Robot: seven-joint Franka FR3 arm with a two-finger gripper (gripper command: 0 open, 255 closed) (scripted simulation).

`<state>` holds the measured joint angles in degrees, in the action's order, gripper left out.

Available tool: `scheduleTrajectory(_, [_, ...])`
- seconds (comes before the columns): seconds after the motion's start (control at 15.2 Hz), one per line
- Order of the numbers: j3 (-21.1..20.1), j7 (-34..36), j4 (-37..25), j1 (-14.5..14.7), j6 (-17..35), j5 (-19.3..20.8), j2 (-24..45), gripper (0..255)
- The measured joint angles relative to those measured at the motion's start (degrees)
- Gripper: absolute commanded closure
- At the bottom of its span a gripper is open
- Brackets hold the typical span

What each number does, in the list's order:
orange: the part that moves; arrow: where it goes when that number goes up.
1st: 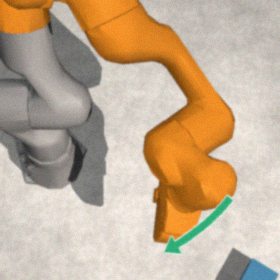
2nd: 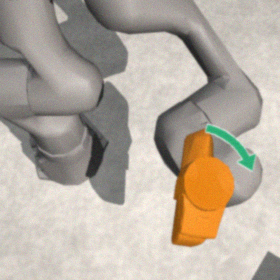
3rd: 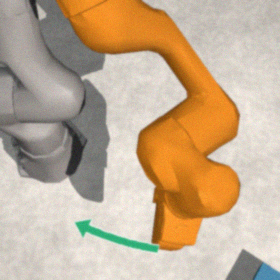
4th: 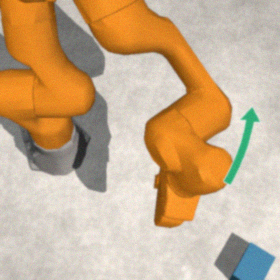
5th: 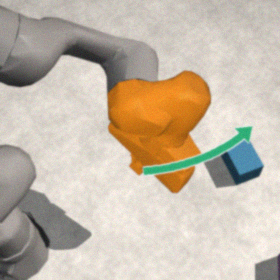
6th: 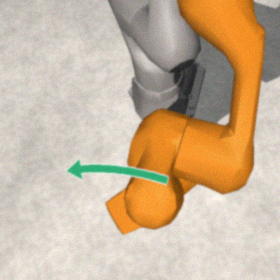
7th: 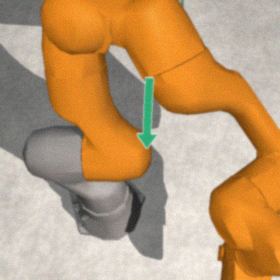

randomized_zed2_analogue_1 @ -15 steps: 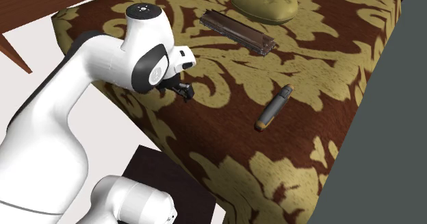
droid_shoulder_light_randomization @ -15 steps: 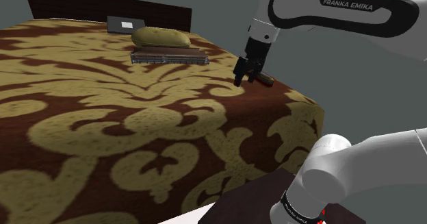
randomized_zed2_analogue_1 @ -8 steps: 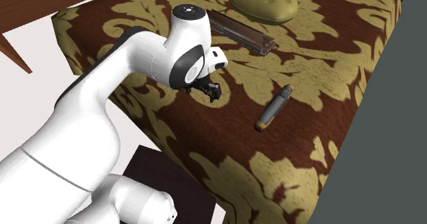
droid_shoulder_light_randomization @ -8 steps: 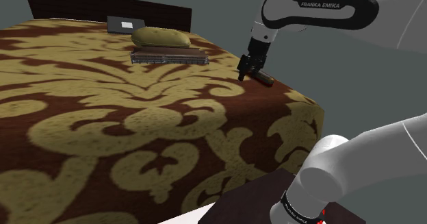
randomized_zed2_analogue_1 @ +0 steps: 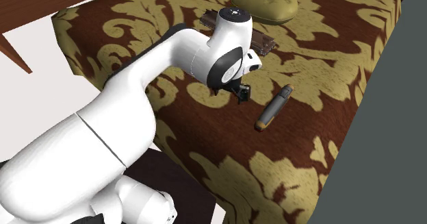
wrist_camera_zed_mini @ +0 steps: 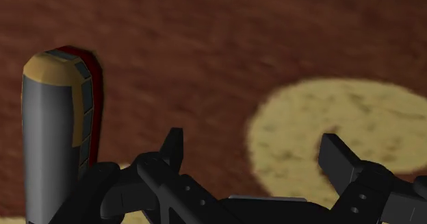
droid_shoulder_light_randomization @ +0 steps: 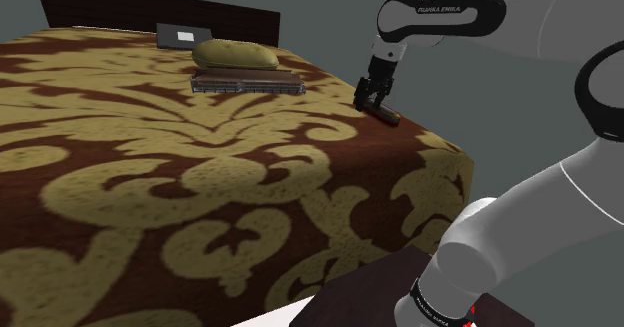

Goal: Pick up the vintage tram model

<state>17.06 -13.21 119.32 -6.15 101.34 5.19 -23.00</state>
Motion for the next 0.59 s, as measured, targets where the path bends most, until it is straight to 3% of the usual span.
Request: scheduleTrajectory(0.59, [8.1,-9.1,-14.4,-2.8,0.9,-2.5,15.8,0])
